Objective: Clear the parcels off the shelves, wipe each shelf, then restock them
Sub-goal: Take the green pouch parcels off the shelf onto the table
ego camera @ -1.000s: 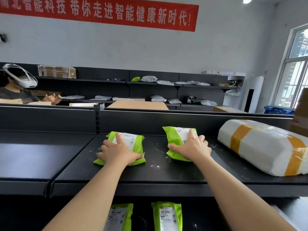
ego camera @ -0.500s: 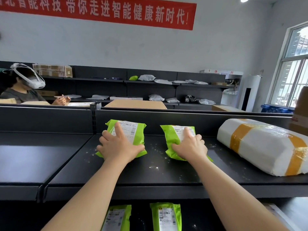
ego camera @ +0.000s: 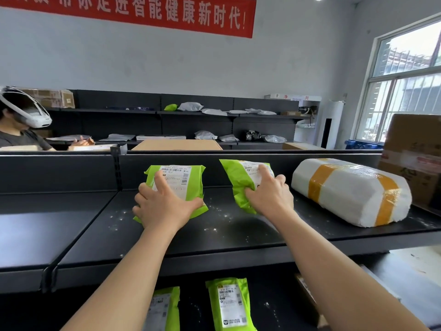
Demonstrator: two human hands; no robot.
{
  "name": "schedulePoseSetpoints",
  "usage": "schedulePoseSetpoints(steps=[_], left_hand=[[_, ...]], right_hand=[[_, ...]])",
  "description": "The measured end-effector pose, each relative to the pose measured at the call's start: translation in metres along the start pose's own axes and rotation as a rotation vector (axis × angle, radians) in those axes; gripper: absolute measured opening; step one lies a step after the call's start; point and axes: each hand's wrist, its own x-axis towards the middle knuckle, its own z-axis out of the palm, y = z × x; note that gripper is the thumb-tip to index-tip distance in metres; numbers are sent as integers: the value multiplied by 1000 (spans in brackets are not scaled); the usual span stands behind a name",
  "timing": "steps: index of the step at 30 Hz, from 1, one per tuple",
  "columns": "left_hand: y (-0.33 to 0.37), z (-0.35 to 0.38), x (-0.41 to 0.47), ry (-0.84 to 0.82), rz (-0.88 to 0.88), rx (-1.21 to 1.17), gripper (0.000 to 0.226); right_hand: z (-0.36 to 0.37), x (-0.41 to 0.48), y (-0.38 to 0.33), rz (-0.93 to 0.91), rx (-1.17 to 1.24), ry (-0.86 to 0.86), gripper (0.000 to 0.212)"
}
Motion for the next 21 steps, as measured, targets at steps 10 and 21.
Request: schedulePoseSetpoints(steps=[10,21], left_hand=[[32,-4,-45,-81,159,-115,118],[93,9,-123,-234,396,-229,116]], right_hand=[[-49,-57,41,93,-22,98,72],[-116,-137,127,272,-126,241,75]])
